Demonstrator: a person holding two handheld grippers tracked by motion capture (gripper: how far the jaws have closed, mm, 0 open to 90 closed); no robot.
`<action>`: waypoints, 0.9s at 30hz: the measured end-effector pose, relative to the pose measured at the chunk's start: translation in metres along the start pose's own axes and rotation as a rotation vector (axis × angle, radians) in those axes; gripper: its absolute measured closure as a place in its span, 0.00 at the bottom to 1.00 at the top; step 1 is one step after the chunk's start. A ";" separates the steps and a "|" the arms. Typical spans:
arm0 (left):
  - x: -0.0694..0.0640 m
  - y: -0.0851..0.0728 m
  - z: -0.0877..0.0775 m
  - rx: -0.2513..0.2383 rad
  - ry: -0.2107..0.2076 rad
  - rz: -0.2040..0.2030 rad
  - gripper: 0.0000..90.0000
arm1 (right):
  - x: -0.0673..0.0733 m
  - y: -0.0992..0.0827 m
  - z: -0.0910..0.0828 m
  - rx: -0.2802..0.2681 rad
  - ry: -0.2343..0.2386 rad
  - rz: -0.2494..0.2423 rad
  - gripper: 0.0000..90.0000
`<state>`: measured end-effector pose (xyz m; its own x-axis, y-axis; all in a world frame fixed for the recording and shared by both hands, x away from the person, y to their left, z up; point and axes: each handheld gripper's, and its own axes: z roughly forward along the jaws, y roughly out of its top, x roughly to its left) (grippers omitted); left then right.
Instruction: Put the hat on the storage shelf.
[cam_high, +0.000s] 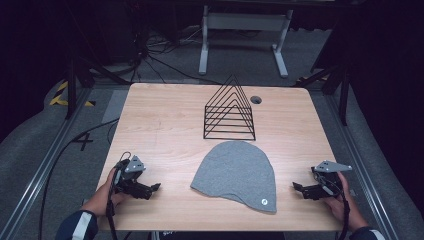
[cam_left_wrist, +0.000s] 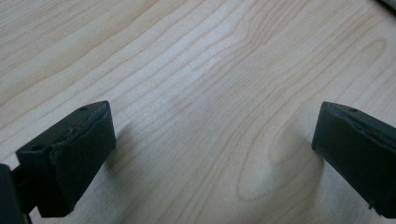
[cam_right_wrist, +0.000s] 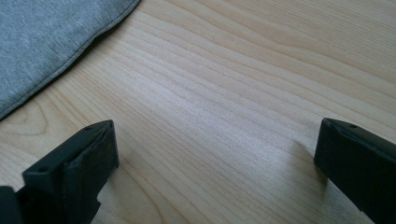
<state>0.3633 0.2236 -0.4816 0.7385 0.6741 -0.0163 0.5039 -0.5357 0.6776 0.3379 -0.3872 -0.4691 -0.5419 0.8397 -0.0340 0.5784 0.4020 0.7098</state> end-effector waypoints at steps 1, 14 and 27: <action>0.001 0.001 0.001 0.000 -0.003 0.012 0.00 | 0.000 0.000 0.000 0.000 0.000 0.000 0.00; 0.008 0.020 0.010 0.007 -0.113 0.112 0.12 | 0.000 0.003 -0.002 0.042 0.041 -0.041 0.01; -0.025 0.086 0.050 -0.025 -0.210 0.215 0.31 | 0.031 0.049 0.006 -0.021 0.102 -0.098 0.46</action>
<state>0.4102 0.1350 -0.4599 0.9050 0.4249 -0.0203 0.3165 -0.6407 0.6995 0.3526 -0.3391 -0.4398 -0.6551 0.7548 -0.0331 0.5073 0.4719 0.7211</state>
